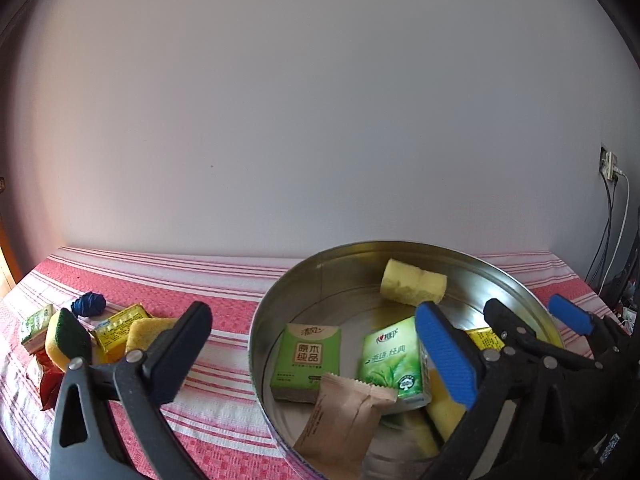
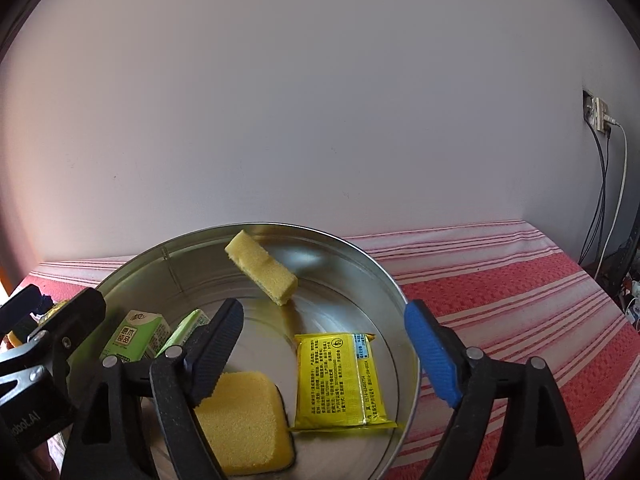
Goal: Organize objects
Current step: 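Open both tools to drop the floral packet and sponge into the tin, then withdraw both tools from the tin toward the remaining items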
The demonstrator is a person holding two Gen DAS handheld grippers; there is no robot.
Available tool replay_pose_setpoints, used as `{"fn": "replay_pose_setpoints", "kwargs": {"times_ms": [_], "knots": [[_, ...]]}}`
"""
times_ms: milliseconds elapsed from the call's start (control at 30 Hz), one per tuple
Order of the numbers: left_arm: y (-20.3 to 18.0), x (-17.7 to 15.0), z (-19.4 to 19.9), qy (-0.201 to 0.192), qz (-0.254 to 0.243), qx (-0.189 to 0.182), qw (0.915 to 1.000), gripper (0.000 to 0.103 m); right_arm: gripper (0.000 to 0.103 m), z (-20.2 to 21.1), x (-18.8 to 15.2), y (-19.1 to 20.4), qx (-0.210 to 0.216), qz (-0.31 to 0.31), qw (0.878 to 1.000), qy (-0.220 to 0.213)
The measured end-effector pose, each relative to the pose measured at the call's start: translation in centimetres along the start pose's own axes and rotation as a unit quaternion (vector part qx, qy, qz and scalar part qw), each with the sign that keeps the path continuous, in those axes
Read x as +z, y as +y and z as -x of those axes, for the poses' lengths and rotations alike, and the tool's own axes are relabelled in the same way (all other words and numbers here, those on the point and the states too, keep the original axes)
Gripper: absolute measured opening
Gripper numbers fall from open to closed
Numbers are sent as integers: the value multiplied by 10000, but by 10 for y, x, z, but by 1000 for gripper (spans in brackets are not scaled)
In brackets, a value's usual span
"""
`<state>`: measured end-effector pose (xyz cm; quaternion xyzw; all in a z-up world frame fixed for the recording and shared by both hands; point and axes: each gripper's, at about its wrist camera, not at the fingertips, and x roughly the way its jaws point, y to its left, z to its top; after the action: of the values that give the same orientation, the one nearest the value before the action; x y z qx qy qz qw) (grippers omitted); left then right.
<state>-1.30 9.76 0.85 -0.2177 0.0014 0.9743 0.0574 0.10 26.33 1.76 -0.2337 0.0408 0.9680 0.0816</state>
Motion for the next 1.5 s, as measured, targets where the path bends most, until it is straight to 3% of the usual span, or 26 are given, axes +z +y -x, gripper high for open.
{"fn": "replay_pose_setpoints", "kwargs": {"times_ms": [233,400,500,833,1500], "knots": [[7,-2,4,-38,-27,111,9999,102,93,15,-2,5,-45,58,9994,-344],[11,-5,15,-364,-163,373,9985,102,94,33,-4,3,-184,-95,9951,-962],[16,-6,17,-406,-120,411,9983,102,100,43,-5,5,-375,-88,9918,-1218],[28,-17,28,-383,-107,523,9978,102,101,56,-12,17,-584,-31,9911,-1198],[94,-29,41,-93,320,534,9980,102,101,69,-28,40,-314,-264,9934,-1067]]}}
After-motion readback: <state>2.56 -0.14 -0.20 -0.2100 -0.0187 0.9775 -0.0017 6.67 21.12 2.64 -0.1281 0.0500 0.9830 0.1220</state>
